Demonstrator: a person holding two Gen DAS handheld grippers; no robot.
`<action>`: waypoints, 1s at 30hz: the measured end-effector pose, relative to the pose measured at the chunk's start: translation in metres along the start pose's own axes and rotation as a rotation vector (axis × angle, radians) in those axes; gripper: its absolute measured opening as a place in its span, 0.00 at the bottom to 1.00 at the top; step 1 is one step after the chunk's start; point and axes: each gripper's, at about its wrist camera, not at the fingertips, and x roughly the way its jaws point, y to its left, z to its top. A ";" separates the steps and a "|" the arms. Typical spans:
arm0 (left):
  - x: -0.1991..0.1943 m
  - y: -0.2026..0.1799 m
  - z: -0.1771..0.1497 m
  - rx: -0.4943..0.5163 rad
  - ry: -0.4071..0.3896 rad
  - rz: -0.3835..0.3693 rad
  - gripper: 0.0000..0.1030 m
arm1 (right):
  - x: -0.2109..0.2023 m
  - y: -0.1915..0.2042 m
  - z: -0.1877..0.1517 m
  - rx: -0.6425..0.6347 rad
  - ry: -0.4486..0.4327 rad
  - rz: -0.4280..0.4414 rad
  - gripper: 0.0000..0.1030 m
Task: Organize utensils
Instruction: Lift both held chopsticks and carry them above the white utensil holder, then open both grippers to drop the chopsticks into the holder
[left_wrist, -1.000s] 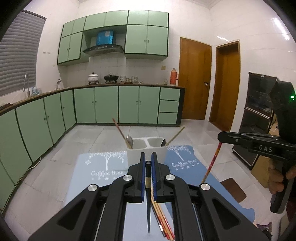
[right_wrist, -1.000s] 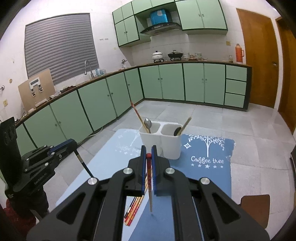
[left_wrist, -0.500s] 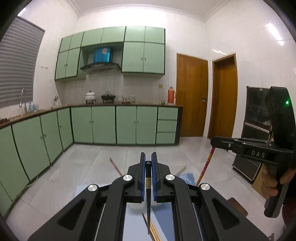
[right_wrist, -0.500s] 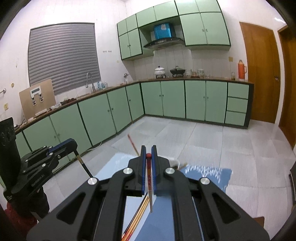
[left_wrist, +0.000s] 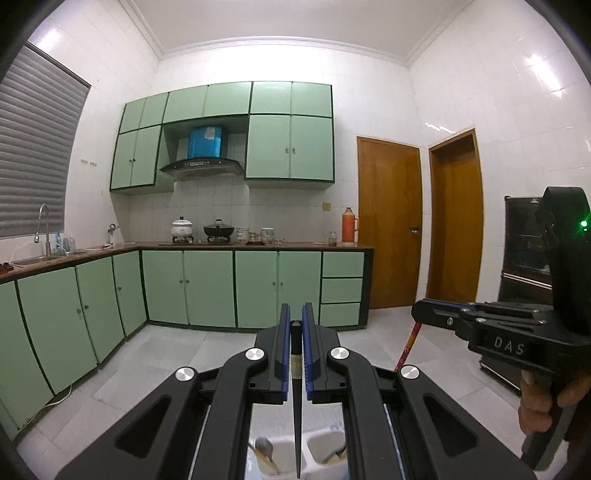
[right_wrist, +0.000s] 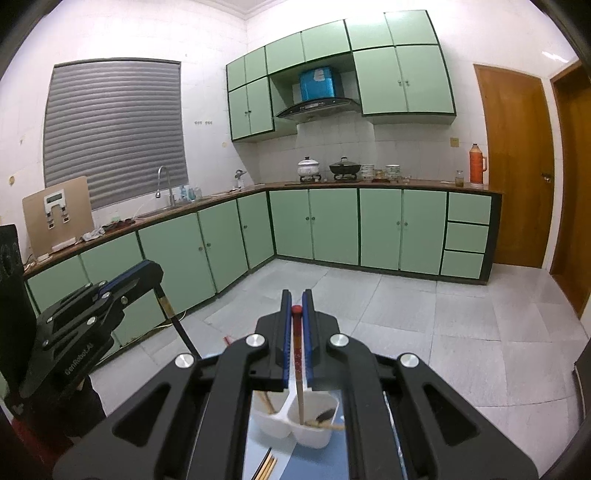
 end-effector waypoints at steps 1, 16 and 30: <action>0.010 0.000 -0.003 0.001 -0.001 0.006 0.06 | 0.008 -0.004 -0.001 0.005 0.003 -0.004 0.05; 0.092 0.016 -0.078 -0.006 0.189 0.028 0.06 | 0.083 -0.020 -0.056 0.044 0.130 -0.009 0.05; 0.031 0.010 -0.097 -0.006 0.234 0.059 0.44 | 0.035 -0.023 -0.087 0.097 0.082 -0.040 0.39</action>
